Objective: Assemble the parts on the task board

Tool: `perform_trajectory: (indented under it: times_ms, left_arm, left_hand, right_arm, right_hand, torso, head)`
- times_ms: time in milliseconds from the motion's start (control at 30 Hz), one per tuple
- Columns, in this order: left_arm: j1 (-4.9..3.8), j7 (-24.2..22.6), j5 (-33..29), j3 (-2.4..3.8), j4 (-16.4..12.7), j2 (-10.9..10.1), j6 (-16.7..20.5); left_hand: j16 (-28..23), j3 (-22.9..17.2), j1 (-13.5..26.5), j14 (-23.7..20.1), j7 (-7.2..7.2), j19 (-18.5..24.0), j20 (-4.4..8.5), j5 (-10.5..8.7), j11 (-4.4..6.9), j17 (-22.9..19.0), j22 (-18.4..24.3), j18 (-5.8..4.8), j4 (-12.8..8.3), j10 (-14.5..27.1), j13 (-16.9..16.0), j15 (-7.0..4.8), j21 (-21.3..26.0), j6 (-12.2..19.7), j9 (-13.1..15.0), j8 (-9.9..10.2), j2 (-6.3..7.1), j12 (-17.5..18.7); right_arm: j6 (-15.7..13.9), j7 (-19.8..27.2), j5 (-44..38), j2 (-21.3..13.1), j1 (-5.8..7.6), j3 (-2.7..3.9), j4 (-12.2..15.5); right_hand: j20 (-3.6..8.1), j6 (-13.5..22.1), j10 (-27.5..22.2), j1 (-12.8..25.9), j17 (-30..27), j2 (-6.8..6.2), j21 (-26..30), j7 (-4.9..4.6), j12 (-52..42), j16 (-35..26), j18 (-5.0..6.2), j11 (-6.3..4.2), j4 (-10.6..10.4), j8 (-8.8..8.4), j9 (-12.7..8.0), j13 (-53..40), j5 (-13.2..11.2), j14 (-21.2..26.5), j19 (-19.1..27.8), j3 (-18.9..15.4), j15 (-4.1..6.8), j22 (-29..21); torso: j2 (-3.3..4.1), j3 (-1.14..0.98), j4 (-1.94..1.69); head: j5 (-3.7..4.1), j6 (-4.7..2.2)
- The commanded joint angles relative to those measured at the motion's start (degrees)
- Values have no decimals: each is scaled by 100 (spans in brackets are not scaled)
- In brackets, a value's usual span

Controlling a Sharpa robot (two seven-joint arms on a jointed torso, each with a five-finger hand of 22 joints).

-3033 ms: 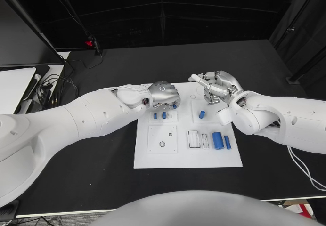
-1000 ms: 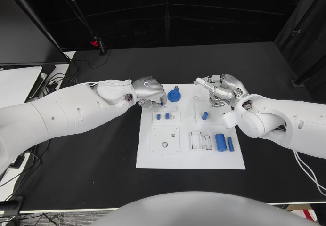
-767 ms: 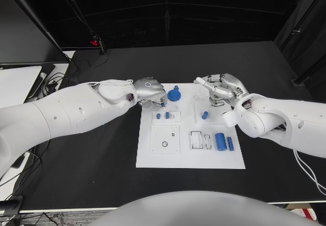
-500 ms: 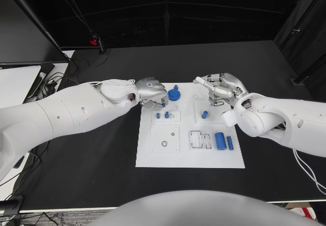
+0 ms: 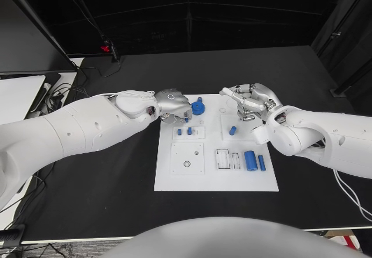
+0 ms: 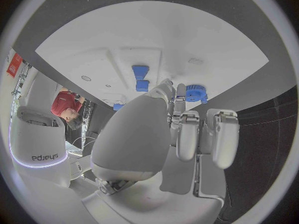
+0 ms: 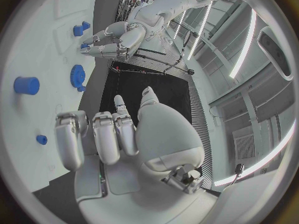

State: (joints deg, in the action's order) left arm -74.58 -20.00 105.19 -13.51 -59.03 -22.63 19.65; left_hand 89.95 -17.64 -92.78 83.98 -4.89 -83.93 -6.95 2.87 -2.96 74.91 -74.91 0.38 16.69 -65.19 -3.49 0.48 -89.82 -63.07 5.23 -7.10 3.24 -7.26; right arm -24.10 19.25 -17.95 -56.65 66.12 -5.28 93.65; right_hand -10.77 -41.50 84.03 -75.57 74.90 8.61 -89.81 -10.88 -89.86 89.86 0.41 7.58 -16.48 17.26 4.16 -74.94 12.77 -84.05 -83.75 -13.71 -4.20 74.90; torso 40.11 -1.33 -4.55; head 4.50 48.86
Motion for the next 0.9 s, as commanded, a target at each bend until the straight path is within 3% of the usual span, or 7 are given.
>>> perform_trajectory:
  times_ms: [33,267,400,633,900]
  left_arm:
    - [4,-20,12,0,33,3,-137]
    - [16,-4,11,0,88,26,-240]
    - [19,16,11,0,100,32,-310]
    - [22,101,11,0,103,22,-274]
    - [23,152,11,0,103,-1,-179]
  left_hand:
    - [5,-42,-40,602,-63,-607,50,19,-23,1509,-1509,-38,-7,1,1,-34,-18,-73,70,-36,-6,32]
    - [5,-49,-46,602,-70,-607,50,15,-27,1509,-1509,-38,-10,-2,0,-31,-18,-68,69,-32,16,40]
    - [5,-42,-56,602,-99,-607,46,8,-61,1509,-1509,-38,-10,64,4,-5,-18,3,54,10,171,113]
    - [5,75,154,602,-173,-607,25,10,-130,1509,-1509,-38,1,257,-6,27,-18,574,-76,281,481,218]
    - [5,96,240,602,-182,-555,24,12,-168,1509,-1487,-21,-5,370,-14,12,35,872,-125,329,543,222]
  right_arm:
    - [60,26,8,4,7,2,18]
    - [62,22,8,6,7,2,19]
    - [62,21,8,2,6,2,20]
    - [65,20,8,-2,6,2,21]
    - [132,-19,-8,3,6,2,24]
  right_hand:
    - [4,36,597,-62,1510,15,-19,-134,-14,14,-41,37,17,30,-6,-1506,37,-595,-625,-21,-34,1510]
    - [4,36,597,-62,1510,15,-19,-134,-14,14,-41,37,17,30,-6,-1506,37,-595,-625,-21,-34,1510]
    - [4,36,597,-62,1510,15,-19,-134,-14,14,-41,37,17,30,-6,-1506,37,-595,-625,-21,-34,1510]
    - [4,36,597,-62,1510,15,-19,-134,-14,14,-41,37,17,30,-6,-1506,37,-595,-625,-21,-34,1510]
    - [4,-8,597,-78,1510,28,-19,-123,-14,14,-41,31,2,76,4,-1506,49,-595,-625,-32,-32,1510]
  torso:
    - [1,-1,-5]
    - [-1,-2,-6]
    - [-3,-3,-6]
    - [0,-3,-8]
    - [2,-1,0]
  head:
    - [-1,5]
    - [4,15]
    - [6,3]
    - [10,-9]
    - [-7,-10]
